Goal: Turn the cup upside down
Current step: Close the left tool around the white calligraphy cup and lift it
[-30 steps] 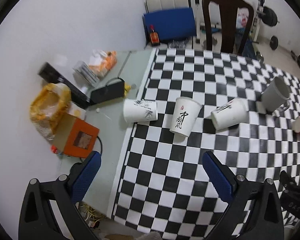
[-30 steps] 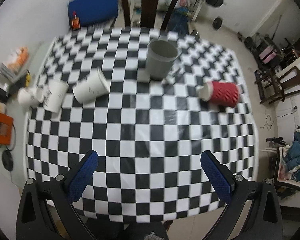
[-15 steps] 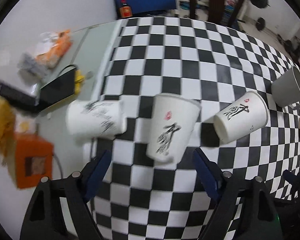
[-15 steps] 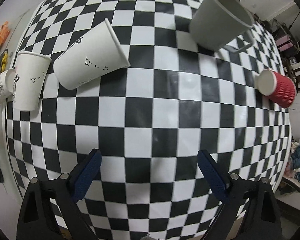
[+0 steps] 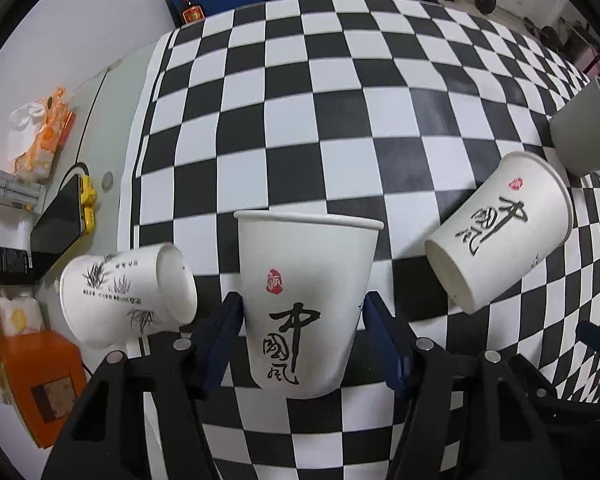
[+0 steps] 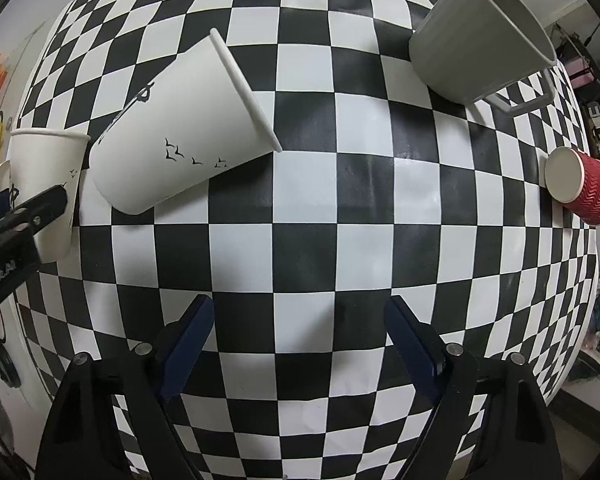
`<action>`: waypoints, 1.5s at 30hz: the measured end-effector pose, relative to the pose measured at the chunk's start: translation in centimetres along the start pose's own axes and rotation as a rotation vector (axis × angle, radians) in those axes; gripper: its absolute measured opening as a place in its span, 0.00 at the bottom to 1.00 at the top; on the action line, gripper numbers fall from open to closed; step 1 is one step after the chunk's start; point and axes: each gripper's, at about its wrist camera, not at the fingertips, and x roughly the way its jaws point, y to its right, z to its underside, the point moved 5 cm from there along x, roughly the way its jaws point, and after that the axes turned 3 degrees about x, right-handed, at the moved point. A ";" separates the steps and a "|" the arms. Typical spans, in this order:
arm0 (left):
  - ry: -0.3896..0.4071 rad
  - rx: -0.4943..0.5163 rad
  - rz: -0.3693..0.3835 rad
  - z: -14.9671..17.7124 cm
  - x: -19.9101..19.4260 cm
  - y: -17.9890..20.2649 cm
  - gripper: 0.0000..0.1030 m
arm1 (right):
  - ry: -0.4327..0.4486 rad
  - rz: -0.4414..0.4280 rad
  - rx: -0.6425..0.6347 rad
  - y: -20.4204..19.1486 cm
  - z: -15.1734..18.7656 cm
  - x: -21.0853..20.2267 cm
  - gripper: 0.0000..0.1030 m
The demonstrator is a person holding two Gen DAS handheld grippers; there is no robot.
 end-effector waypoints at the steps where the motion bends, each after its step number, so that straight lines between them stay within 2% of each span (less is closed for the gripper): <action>1: 0.004 0.000 0.001 -0.1 0.1 -0.3 0.56 | -0.002 -0.001 0.001 0.2 -0.5 0.4 0.84; 8: 0.046 -0.033 -0.023 0.7 -2.0 -1.1 0.54 | -0.008 0.005 0.002 0.8 -0.9 0.9 0.83; 13: 0.068 -0.072 -0.033 2.5 -4.9 -1.7 0.53 | 0.005 0.007 0.002 2.3 -0.3 0.3 0.83; 17: 0.083 -0.091 -0.031 4.5 -7.6 -0.6 0.53 | 0.015 0.007 0.006 4.2 0.2 -0.4 0.84; 21: 0.078 -0.110 0.003 6.5 -9.7 2.5 0.53 | 0.018 0.008 0.015 7.4 1.3 -0.7 0.84; 25: 0.059 -0.100 0.041 8.1 -10.7 7.5 0.53 | 0.019 0.010 0.052 12.1 2.7 -0.9 0.84; 28: 0.039 -0.077 0.077 9.2 -10.8 11.5 0.53 | 0.013 0.010 0.089 17.2 5.8 -0.7 0.84; 30: 0.025 -0.061 0.101 9.8 -10.7 14.1 0.53 | 0.011 0.011 0.114 19.4 6.7 -0.5 0.84; 39: -0.064 -0.041 0.196 11.2 -8.2 22.7 0.53 | -0.006 0.032 0.223 29.5 9.4 1.6 0.84; 45: -0.162 -0.132 0.261 11.9 -5.4 25.4 0.53 | -0.043 0.041 0.285 31.7 12.1 1.5 0.84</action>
